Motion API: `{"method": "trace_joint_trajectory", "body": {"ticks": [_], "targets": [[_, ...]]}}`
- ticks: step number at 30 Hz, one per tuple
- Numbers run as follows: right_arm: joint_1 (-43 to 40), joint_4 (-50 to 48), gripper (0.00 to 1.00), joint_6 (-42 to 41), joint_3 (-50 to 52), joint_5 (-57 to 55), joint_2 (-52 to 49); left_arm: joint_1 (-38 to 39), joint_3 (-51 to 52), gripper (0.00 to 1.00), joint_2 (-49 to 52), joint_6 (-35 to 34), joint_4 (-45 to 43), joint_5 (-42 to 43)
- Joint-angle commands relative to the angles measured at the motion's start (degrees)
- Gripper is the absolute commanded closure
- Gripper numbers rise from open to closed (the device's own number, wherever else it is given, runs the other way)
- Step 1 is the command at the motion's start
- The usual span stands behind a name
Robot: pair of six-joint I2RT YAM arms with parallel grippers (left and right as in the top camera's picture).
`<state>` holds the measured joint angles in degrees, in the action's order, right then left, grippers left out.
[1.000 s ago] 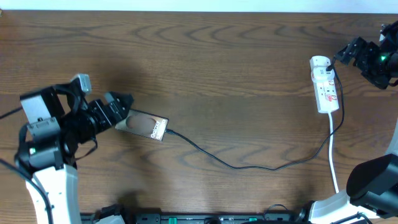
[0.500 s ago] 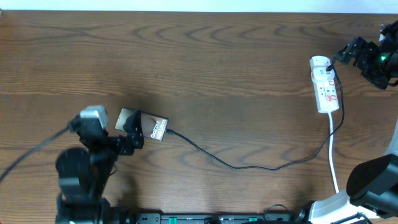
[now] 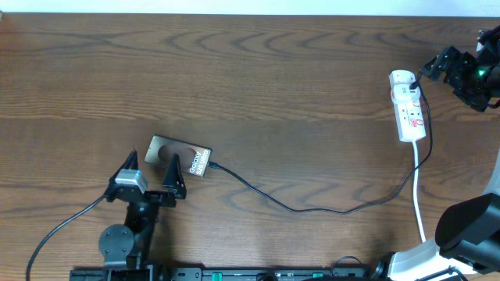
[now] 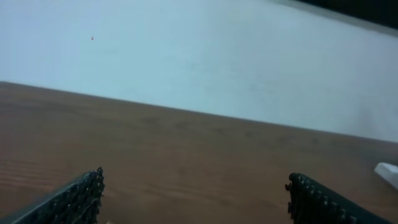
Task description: Plug charger to phone and switch on socket
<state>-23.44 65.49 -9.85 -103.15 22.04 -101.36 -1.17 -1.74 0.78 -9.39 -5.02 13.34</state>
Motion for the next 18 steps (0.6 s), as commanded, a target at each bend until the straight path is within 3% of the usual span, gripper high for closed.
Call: {"method": "trace_joint_trajectory", "body": {"ticks": [1,6,18], "targets": [[0.2,0.1,0.01,0.7,-1.1,0.4,-0.2,0.2,1.5,0.07,-0.7,1.5,1.6,-0.6],[0.2,0.1,0.01,0.7,-1.1,0.4,-0.2,0.2,1.5,0.07,-0.7,2.1,8.2,-1.2],[0.2,0.1,0.01,0.7,-1.1,0.4,-0.2,0.2,1.5,0.07,-0.6,2.1,8.0,-1.4]]}}
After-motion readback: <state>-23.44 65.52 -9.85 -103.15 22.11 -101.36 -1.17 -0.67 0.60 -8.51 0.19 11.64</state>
